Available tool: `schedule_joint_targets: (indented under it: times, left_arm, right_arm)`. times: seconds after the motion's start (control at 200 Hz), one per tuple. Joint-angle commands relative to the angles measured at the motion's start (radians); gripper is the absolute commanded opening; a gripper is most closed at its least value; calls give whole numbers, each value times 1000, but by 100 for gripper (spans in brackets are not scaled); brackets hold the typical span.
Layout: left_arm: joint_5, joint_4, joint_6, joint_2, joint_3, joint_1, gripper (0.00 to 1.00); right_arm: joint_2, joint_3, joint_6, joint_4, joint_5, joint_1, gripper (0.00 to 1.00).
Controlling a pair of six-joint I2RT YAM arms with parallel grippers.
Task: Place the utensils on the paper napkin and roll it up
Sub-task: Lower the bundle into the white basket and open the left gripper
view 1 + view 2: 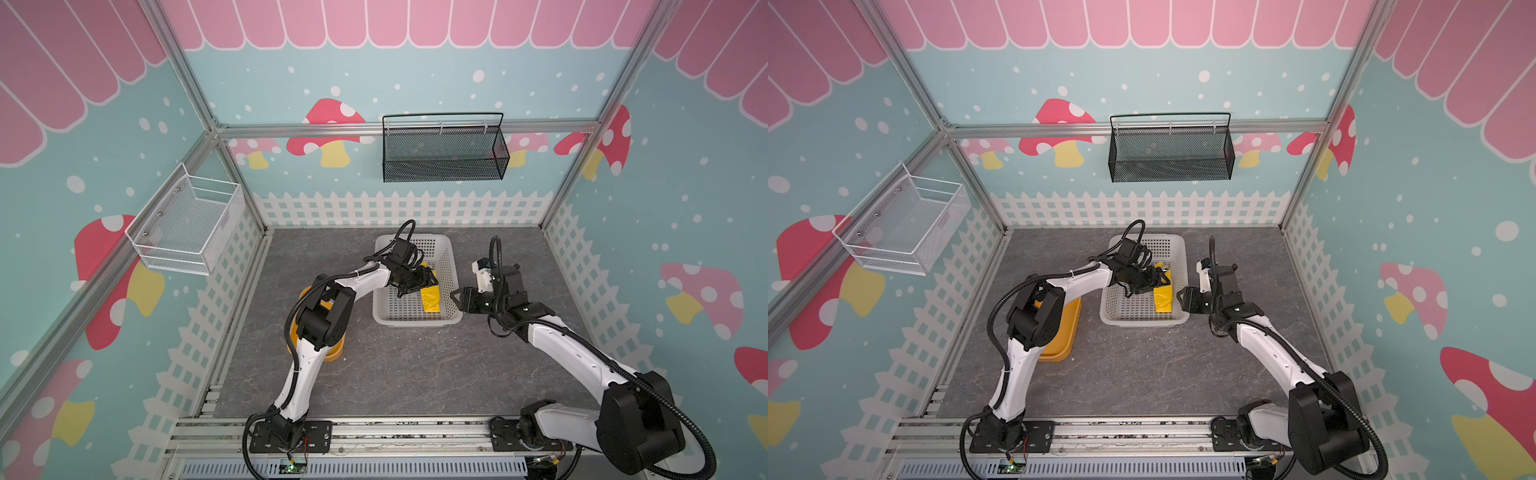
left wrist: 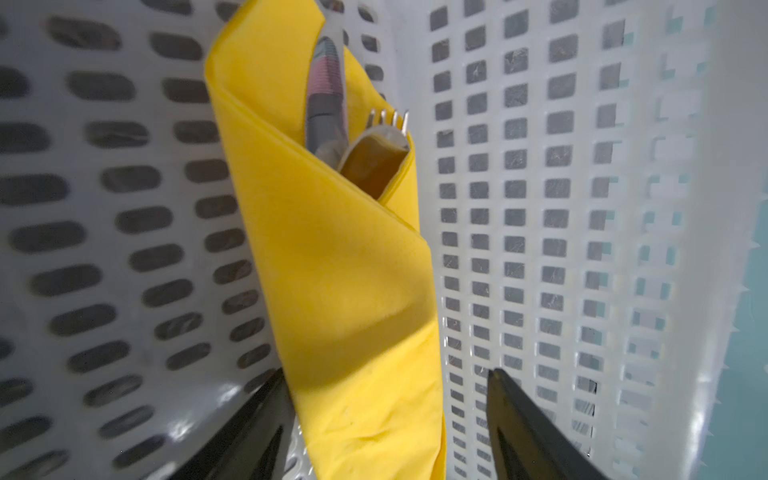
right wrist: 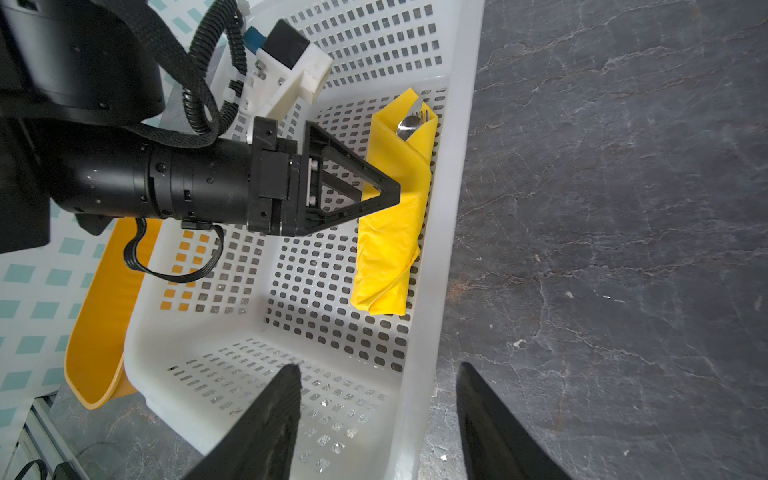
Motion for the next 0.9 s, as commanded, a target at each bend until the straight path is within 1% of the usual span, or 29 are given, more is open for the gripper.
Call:
schedule_joint_targets:
  times: [0.0, 0.055, 0.12, 0.27, 0.36, 0.68, 0.75, 0.815, 0.84, 0.891]
  left_arm:
    - [-102, -91, 40, -59, 18, 6, 75]
    - [-124, -106, 37, -66, 25, 11, 74]
    - [-132, -121, 35, -60, 40, 14, 69]
    - [-116, -160, 29, -16, 88, 14, 49]
    - [-98, -177, 22, 16, 112, 14, 41]
    - [-93, -211, 11, 81, 147, 10, 38]
    - [-84, -209, 13, 92, 150, 9, 34]
    - [-78, -210, 7, 104, 156, 8, 21]
    - [-71, -210, 5, 110, 159, 9, 20]
    - [-61, -210, 3, 119, 163, 8, 20]
  right_arm:
    - [-20, -9, -13, -5, 13, 1, 62]
    - [-22, -8, -13, -5, 16, 1, 62]
    - [-21, -6, -15, -4, 18, 1, 62]
    - [-17, -9, -20, -5, 21, 1, 62]
    - [-16, -10, -22, -4, 23, 1, 62]
    - [-14, -16, -28, -5, 25, 0, 61]
    - [-13, -17, -28, -5, 25, 0, 61]
    - [-13, -18, -29, -4, 25, 0, 61]
    - [-13, -18, -30, -4, 28, 0, 61]
    - [-13, -20, -30, -5, 25, 0, 61]
